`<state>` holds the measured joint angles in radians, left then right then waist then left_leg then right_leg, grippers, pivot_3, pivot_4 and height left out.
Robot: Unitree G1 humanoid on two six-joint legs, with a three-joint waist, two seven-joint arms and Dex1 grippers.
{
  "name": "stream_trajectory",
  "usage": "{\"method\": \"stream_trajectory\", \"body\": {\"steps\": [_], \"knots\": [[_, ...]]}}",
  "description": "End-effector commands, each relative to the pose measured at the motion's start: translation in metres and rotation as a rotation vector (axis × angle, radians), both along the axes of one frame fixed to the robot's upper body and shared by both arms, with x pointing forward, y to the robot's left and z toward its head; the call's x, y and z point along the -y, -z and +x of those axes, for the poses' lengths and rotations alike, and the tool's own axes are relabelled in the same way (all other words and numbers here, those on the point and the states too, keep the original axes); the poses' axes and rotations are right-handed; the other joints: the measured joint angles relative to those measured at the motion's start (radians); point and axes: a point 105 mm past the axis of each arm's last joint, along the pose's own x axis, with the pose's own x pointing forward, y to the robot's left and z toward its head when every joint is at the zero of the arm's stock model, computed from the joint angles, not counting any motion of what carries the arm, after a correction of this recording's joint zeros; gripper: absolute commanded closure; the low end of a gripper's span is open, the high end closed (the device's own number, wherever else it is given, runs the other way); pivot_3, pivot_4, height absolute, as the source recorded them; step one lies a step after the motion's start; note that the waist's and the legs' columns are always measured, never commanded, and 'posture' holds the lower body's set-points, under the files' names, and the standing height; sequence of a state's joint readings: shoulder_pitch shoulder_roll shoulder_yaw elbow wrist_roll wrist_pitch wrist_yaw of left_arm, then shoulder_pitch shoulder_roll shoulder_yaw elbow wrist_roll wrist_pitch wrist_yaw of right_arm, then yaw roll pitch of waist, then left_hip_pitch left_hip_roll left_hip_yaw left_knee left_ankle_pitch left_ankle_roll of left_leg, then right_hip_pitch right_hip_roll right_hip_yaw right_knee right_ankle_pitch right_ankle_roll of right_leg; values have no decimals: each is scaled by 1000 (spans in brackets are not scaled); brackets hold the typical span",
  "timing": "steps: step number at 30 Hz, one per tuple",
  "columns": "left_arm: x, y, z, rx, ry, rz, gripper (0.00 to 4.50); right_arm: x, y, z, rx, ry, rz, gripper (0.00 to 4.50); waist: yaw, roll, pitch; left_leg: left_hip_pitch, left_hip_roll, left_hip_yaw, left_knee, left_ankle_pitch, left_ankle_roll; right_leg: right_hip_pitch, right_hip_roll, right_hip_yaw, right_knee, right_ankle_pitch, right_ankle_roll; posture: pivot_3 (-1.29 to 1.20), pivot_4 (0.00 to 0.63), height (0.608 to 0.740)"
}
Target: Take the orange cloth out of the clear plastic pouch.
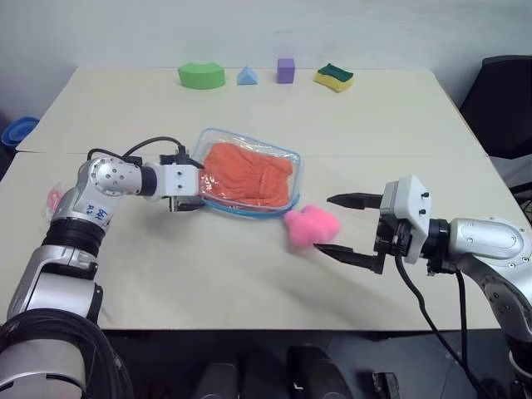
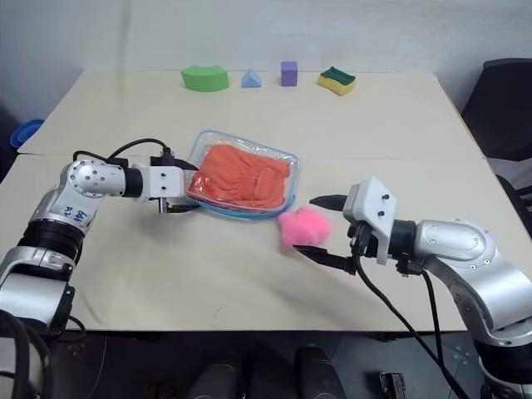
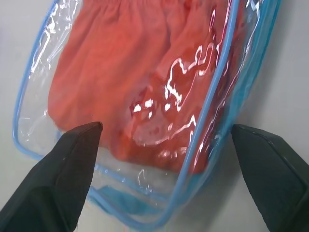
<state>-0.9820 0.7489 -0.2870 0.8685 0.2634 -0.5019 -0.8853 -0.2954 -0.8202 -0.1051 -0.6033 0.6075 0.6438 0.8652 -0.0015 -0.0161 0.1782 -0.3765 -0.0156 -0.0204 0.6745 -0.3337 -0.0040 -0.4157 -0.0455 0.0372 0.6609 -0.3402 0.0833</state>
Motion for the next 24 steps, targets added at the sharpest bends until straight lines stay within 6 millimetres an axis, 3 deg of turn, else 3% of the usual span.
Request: {"method": "stream_trajectory", "body": {"steps": [1, 7, 12, 19, 24], "knots": [[-2, -9, 6, 46, -16, -2, 930, 1, -11, -5, 53, 8, -6, 0, 1, 0, 0, 0, 0, 0, 1, 0, 0, 0, 0, 0, 0, 0, 0, 0, 150, 740], [6, -6, 0, -10, 32, -49, 2842, 1, -9, -5, 44, 12, -4, 0, 2, 0, 0, -1, 0, 0, 4, 0, 0, 0, 0, 0, 1, 0, 0, 0, 150, 740], [19, 3, -28, -83, 131, -68, 4387, 0, -7, -4, 29, 8, 2, 0, -2, 0, 0, -1, 0, -1, 3, 0, 0, 0, 0, 0, 2, 0, 0, 0, 150, 740], [31, 3, -78, -113, 140, -96, 4387, 3, -2, -8, -13, -10, -14, 0, 0, 0, 0, -1, 1, -1, 3, -1, 0, 1, 0, 1, 1, 0, 0, 0, 150, 740], [28, 10, -91, -95, 93, -70, 4387, 13, 7, -18, -77, -26, -58, 0, 5, 0, 0, 0, 1, -2, 5, -4, 6, 3, -1, 0, 0, 0, 0, 0, 150, 740]]}}
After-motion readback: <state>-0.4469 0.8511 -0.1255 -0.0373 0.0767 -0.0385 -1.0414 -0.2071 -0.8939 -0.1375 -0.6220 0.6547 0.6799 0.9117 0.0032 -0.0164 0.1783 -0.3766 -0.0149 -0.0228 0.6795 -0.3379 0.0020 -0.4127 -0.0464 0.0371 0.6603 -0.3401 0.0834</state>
